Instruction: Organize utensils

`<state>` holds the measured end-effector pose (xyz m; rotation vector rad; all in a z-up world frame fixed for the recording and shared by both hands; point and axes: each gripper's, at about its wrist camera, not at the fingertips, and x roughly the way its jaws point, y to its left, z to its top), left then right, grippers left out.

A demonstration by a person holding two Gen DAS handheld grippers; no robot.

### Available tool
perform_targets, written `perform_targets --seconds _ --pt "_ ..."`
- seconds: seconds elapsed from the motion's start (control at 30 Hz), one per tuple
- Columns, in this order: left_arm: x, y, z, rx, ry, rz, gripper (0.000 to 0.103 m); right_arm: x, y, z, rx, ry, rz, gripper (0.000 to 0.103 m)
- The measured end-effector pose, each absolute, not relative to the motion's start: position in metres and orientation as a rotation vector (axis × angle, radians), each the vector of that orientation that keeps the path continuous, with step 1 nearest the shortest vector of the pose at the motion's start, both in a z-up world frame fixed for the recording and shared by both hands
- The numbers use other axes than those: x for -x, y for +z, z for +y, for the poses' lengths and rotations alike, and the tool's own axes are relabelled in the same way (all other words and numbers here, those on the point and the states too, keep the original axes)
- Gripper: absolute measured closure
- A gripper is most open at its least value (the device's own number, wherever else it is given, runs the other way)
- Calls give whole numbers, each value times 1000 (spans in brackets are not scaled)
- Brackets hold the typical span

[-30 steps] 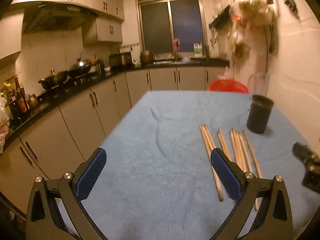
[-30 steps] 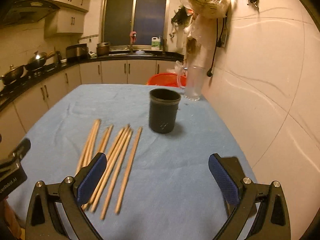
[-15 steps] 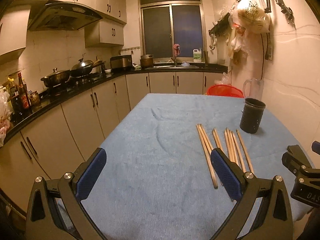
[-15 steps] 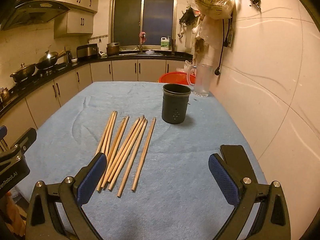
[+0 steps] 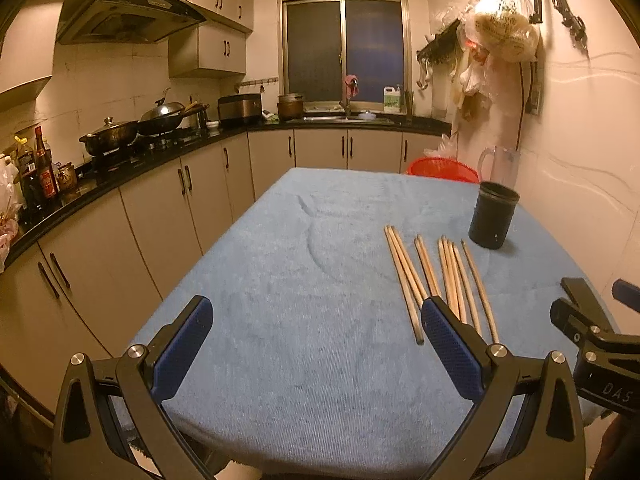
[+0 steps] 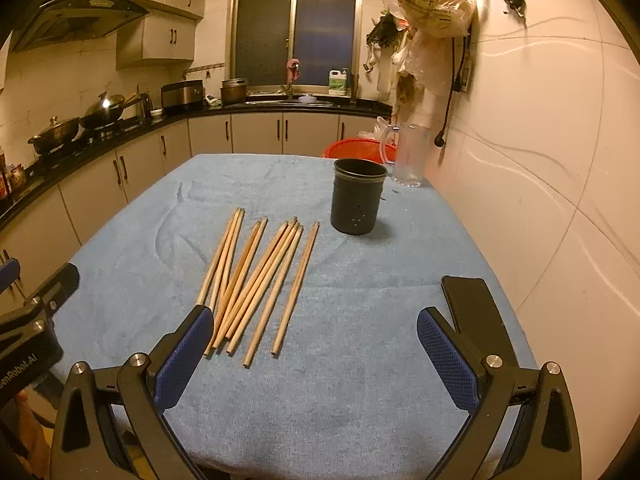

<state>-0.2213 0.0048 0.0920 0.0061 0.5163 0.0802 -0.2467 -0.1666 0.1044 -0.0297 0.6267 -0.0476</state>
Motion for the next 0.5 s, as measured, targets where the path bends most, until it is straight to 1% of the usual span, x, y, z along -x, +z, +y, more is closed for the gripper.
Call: perform_targets --seconds 0.5 --pt "222 83 6 18 86 547 0 243 101 -162 44 -53 649 0"
